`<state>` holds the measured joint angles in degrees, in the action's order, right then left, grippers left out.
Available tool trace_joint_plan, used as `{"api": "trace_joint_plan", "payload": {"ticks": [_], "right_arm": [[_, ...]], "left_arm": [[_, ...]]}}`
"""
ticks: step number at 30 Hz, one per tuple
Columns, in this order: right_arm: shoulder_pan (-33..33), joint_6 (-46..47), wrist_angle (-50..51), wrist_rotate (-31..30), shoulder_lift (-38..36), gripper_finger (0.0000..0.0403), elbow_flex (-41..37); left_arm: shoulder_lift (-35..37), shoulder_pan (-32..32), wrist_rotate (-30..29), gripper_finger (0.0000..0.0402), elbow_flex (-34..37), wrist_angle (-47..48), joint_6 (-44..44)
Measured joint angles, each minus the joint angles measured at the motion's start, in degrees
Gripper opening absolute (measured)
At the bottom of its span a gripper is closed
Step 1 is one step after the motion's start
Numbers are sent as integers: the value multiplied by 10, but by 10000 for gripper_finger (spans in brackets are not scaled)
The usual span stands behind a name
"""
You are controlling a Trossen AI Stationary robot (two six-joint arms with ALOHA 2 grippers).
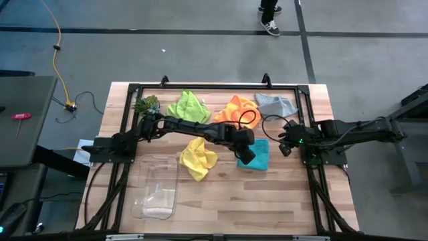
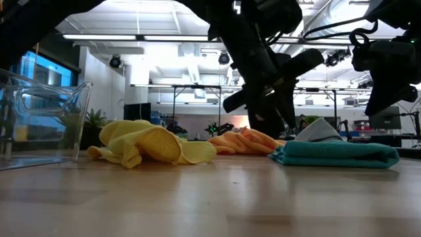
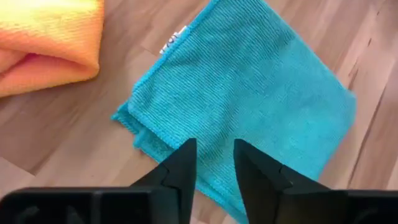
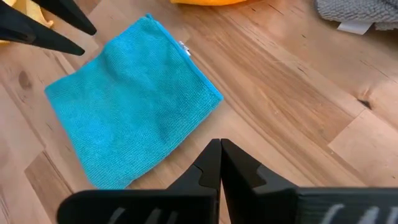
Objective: Fold microfiber towels
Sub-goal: Fold the blue towel, then move the blue towel to the middle right of the table
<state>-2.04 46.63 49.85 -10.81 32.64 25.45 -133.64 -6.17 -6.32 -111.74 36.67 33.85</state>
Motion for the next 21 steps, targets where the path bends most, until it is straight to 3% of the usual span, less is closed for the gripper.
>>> {"api": "trace_joint_plan", "payload": {"ticks": [4, 11, 17, 21], "right_arm": [[0, 0, -10, 0, 0, 0, 0], [1, 52, -13, 9, 0, 14, 0], [1, 84, -47, 28, 0, 102, 0], [1, 87, -72, 24, 0, 181, 0]], "left_arm": [[15, -18, 5, 130, 1, 40, -42], [100, -44, -34, 163, 1, 88, -150], [198, -24, -25, 168, 13, 60, -278], [282, -7, -7, 168, 98, -25, -275]]}}
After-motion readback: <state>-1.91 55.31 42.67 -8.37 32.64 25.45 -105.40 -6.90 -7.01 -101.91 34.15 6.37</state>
